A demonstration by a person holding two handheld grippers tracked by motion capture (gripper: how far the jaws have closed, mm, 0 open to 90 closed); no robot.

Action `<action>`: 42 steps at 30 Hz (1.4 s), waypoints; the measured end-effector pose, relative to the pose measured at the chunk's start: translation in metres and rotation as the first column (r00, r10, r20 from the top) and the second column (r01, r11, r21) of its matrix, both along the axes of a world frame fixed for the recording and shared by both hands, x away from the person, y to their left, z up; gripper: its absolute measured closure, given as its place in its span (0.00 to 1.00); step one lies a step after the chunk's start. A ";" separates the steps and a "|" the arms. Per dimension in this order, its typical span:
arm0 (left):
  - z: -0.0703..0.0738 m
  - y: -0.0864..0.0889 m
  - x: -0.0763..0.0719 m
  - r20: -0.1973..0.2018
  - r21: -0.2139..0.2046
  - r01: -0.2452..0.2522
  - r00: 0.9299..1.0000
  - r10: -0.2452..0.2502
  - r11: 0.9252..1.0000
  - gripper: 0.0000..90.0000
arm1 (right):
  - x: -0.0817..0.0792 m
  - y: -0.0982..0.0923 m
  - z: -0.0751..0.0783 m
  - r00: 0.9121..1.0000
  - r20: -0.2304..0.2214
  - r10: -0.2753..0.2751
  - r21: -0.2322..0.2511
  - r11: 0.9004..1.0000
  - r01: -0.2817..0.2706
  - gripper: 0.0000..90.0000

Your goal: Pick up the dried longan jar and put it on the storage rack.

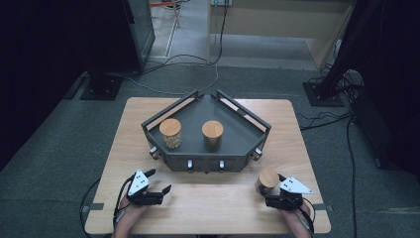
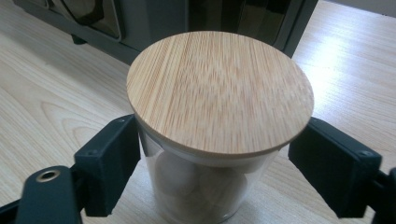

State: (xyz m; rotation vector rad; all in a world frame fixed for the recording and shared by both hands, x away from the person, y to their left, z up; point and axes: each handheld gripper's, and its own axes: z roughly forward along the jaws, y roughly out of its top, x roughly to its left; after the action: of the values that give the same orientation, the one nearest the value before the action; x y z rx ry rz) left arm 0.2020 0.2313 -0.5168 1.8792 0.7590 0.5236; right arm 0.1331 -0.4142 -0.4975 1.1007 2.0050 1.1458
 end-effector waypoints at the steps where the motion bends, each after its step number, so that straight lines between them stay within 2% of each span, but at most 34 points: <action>1: 0.000 0.000 0.000 0.000 0.000 0.000 1.000 0.000 1.000 0.12 | 0.001 0.000 0.000 1.000 -0.001 0.003 -0.001 1.000 -0.003 0.23; 6: 0.000 0.000 0.000 0.000 0.000 0.000 1.000 0.000 1.000 0.12 | 0.002 0.003 0.001 1.000 -0.008 0.010 -0.002 1.000 -0.010 0.27; 11: 0.000 0.000 0.000 0.000 0.000 0.000 1.000 0.000 1.000 0.12 | 0.004 -0.004 -0.001 1.000 -0.017 0.012 0.053 0.999 -0.012 0.28; 24: 0.000 0.000 0.000 -0.001 0.000 -0.001 1.000 0.001 1.000 0.12 | 0.004 -0.001 0.001 1.000 -0.013 0.021 0.052 0.998 -0.021 0.28; 28: 0.000 0.000 0.000 -0.001 -0.002 -0.002 1.000 0.002 1.000 0.12 | 0.005 0.002 0.005 0.999 -0.014 0.033 0.045 0.998 -0.033 0.28; 33: 0.000 0.000 0.000 -0.001 -0.002 -0.001 1.000 0.001 1.000 0.12 | 0.008 0.007 0.015 0.999 -0.027 0.030 0.066 0.997 -0.028 0.28; 42: 0.000 0.000 0.000 -0.001 -0.003 -0.002 1.000 0.002 1.000 0.12 | 0.012 0.015 0.028 0.999 -0.029 0.039 0.066 0.997 -0.037 0.28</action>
State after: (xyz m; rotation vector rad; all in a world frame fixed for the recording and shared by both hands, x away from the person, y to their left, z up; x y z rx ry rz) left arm 0.2020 0.2316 -0.5170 1.8764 0.7619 0.5220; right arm 0.1451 -0.3995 -0.4699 1.1232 2.0320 1.2293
